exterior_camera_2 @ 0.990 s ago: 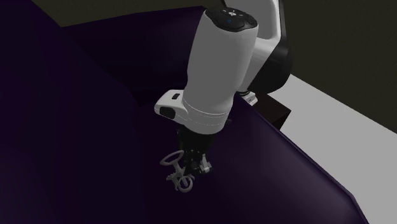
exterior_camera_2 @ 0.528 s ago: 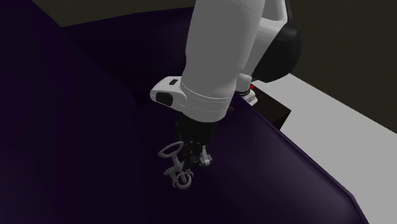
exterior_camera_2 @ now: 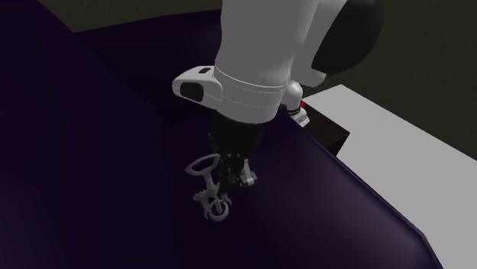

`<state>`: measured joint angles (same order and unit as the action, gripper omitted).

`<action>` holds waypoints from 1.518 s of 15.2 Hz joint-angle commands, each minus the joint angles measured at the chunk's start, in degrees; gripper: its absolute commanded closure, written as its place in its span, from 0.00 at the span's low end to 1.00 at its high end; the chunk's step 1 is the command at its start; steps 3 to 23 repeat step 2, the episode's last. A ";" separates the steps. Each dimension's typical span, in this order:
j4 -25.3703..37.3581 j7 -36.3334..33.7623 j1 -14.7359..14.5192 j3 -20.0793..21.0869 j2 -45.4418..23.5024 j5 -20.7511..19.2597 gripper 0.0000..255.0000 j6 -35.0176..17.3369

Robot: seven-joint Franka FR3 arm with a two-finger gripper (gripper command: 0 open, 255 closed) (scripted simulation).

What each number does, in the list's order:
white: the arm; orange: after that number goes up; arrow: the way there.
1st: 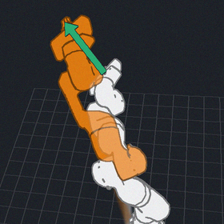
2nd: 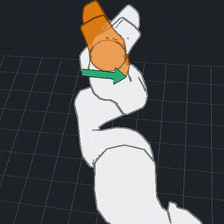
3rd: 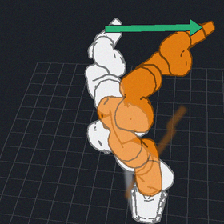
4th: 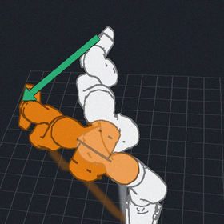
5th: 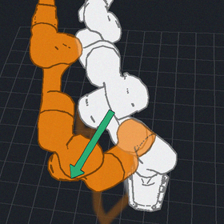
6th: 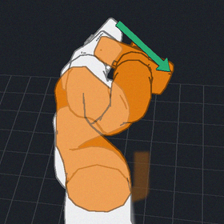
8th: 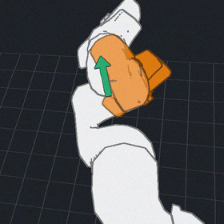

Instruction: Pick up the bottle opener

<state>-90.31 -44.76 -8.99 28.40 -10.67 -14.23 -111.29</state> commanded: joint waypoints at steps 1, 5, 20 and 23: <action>0.58 0.19 0.02 0.02 0.15 0.14 1.00 0.71; 0.59 0.18 0.02 0.02 0.14 0.14 1.00 0.71; 0.59 0.18 0.02 0.02 0.14 0.14 1.00 0.71; 0.59 0.18 0.02 0.02 0.14 0.14 1.00 0.71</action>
